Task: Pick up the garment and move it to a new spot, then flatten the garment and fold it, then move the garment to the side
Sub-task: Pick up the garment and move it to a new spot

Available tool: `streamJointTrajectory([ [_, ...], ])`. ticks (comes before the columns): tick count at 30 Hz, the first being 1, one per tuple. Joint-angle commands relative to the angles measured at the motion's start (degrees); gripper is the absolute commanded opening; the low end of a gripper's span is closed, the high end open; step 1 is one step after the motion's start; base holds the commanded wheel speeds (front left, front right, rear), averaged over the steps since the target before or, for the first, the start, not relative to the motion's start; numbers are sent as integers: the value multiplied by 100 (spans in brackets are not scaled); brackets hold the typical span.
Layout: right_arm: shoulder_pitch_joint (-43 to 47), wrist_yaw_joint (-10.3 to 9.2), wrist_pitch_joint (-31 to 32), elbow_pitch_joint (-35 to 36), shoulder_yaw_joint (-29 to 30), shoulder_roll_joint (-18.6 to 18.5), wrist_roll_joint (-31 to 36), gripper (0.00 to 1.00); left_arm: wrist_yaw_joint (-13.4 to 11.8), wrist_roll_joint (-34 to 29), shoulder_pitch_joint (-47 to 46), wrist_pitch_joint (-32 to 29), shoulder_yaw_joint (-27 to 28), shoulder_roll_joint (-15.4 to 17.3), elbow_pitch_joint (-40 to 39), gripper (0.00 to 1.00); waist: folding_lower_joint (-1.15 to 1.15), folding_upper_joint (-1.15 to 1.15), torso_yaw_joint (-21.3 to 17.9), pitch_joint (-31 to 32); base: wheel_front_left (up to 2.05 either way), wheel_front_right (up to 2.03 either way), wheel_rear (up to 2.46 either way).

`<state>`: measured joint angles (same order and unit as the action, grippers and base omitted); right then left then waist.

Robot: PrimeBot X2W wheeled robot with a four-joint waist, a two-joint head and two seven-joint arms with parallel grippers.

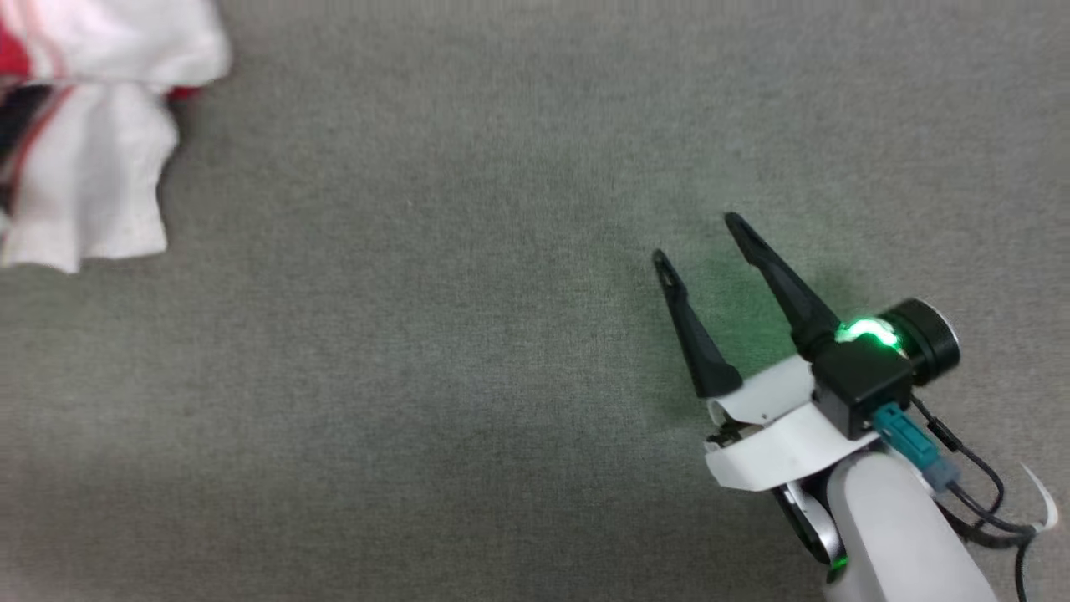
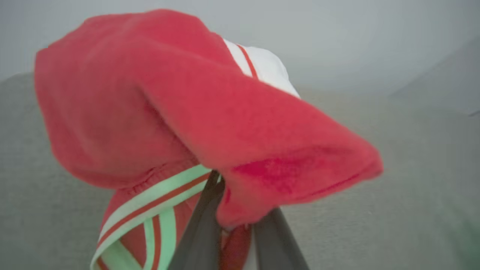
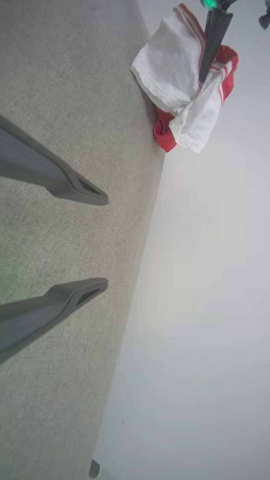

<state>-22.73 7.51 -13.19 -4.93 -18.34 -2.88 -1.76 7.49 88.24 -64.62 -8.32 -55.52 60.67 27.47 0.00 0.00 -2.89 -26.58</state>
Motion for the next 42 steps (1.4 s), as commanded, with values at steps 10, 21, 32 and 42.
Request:
streamJointTrajectory([
  [10,416,-4,-189,-82,335,0,-398,100,-1,-492,-492,-166,-473,-193,-1757,0,0,0,-282,691,0,0,0],
  [21,747,-4,-208,514,552,6,-832,100,-1,-986,-1154,-714,-1404,-726,-2748,0,0,0,-1239,310,0,0,0],
  [32,1099,-4,-198,1067,522,8,-1437,100,-1,-1180,-856,-968,-1745,-1370,-2051,0,0,0,-2284,-190,0,0,0],
  [42,1254,-4,-198,1355,320,7,-1690,100,-30,-1770,-20,-1577,-1860,-947,-1463,0,0,0,-2800,-491,0,0,0],
])
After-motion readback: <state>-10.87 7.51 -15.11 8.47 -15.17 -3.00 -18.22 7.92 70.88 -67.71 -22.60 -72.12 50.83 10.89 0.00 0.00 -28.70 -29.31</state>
